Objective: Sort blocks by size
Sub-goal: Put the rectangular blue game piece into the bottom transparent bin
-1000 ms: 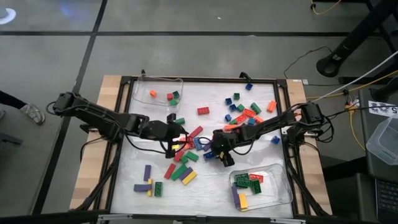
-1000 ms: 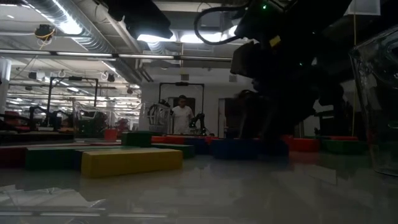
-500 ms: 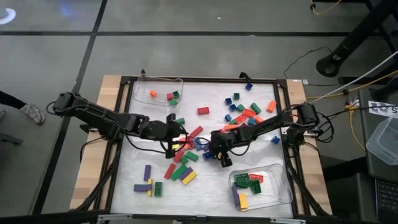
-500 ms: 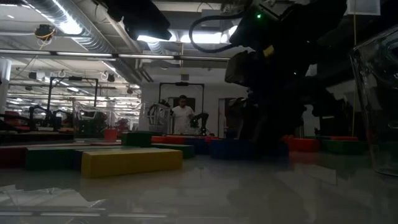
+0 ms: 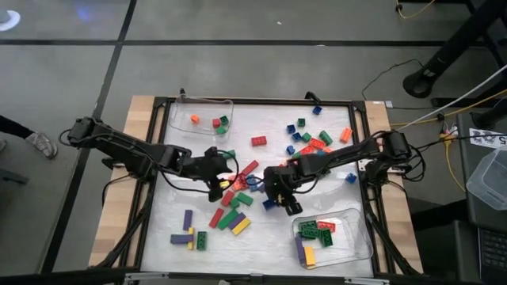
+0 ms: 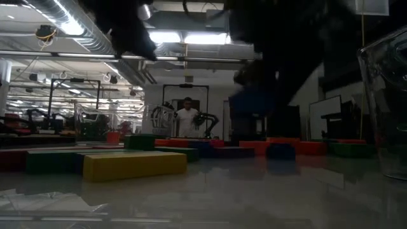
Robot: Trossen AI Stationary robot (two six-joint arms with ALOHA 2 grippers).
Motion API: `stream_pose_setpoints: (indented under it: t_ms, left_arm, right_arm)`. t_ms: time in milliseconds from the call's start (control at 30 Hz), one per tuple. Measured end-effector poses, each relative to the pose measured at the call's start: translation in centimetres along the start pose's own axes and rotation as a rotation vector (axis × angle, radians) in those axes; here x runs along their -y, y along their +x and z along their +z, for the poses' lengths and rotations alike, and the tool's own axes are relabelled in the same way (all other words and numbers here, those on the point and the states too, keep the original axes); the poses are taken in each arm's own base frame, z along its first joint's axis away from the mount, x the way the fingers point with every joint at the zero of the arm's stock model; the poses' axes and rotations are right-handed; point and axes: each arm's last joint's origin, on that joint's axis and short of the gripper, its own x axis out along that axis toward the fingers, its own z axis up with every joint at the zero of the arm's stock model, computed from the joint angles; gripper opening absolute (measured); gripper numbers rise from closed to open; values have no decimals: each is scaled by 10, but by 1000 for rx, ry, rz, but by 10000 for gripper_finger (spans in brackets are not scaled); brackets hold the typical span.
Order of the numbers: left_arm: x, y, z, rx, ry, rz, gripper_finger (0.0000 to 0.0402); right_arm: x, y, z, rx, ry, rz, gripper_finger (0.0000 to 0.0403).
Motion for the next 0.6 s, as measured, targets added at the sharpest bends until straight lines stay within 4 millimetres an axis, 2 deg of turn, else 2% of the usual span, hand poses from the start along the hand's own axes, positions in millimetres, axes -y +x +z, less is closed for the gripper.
stream_pose_setpoints:
  t_ms: [167,333,467,600]
  left_arm:
    - [0,-1,-6,-57,-44,19,166]
    - [4,-2,-9,-68,-34,8,166]
    - [9,-5,-15,-104,-10,-14,166]
    - [17,-8,-23,-187,7,-98,166]
  right_arm:
    - [-28,-33,21,-54,-29,42,138]
    - [-63,-58,30,-129,3,61,144]
    - [-93,-58,24,-207,53,10,165]
    - [-123,-53,13,-289,115,-81,159]
